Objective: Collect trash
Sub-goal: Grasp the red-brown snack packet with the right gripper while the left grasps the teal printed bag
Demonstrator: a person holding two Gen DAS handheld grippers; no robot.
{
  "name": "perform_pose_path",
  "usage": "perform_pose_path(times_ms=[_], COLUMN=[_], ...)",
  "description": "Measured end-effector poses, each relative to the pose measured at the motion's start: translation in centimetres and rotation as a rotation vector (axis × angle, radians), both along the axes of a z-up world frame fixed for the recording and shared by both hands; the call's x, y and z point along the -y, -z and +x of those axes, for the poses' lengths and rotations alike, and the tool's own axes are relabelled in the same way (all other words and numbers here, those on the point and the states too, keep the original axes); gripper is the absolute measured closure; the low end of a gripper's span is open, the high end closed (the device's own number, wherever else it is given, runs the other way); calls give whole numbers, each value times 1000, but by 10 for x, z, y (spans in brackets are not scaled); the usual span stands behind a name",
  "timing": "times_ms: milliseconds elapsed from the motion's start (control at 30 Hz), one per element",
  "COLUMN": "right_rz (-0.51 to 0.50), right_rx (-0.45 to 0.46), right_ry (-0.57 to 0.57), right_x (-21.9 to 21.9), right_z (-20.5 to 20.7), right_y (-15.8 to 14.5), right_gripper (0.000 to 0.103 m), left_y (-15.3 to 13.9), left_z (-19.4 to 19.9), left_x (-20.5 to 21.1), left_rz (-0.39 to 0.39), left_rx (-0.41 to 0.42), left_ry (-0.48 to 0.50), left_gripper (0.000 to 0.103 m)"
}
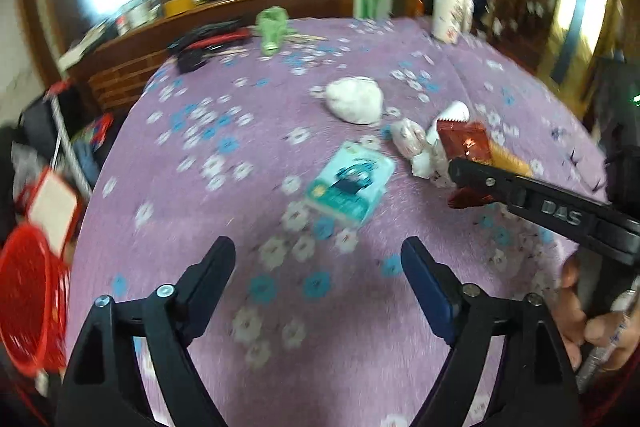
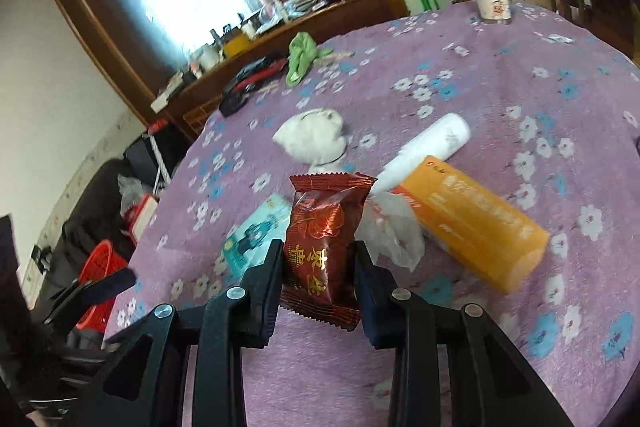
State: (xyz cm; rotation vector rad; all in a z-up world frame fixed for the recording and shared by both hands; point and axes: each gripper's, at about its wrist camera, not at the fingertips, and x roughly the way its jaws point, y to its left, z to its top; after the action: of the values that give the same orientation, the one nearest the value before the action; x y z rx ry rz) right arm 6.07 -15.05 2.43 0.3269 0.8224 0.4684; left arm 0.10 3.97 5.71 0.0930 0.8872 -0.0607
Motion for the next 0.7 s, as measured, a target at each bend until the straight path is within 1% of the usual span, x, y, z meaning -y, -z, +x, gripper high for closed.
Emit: perform_pose_path(times_ms=[100,200,333,467,567,633,700], right_rz=[15,44,63,61,52,45,32], right_rx=[17,3,-22,-14,-4,0,4], right_ry=[46,75,83,76,73,66,61], right_x=[13,21,26,24,22,20,17], right_z=[-2,1,5,4,3,2,2], right_y=[-5,-5,-2,-4,-5,-5,-4], right_gripper=[67,67,67,67,67,67,67], left_y=[12,27,38,47,54,53,52], left_z=[22,45,64,81,86,86,82], left_x=[13,17,18,19,19,17,14], left_rz=[28,47,19,-2,-19,-43,-48], left_rx=[-49,-84,-98,-112,-126,-112,-95], left_ry=[50,54,46,44,37,29,17], left_gripper=[19,19,19,21,41,46,55])
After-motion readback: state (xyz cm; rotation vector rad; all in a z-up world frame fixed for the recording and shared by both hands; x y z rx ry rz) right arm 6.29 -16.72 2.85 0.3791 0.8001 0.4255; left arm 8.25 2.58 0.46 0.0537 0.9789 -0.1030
